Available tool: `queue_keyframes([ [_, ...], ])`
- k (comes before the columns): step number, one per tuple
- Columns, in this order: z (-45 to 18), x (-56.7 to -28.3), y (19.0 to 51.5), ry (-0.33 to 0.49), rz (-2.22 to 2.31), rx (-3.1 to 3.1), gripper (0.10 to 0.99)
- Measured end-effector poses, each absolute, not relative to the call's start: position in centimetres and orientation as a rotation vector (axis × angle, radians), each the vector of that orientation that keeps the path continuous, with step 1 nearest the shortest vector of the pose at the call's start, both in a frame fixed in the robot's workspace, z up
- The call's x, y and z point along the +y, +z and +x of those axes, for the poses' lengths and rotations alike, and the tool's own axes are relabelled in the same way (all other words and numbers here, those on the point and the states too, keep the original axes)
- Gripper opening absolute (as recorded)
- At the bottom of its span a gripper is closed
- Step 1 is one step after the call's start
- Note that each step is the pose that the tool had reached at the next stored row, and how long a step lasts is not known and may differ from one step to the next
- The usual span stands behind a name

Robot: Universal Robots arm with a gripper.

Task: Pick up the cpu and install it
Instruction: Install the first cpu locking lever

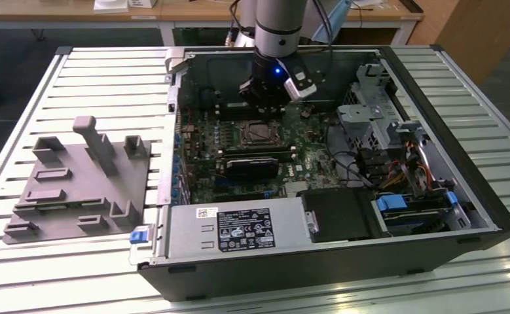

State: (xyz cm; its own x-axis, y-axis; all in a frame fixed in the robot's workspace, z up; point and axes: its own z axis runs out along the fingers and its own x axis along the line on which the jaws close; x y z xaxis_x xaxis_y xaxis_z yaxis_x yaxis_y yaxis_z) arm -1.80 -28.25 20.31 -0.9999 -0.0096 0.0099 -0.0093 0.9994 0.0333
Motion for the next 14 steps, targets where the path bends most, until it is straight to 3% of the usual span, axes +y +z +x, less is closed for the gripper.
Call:
queue_keyframes([
  [14,-1.81,-28.68,21.16,-0.053,0.015,-3.131,0.106],
])
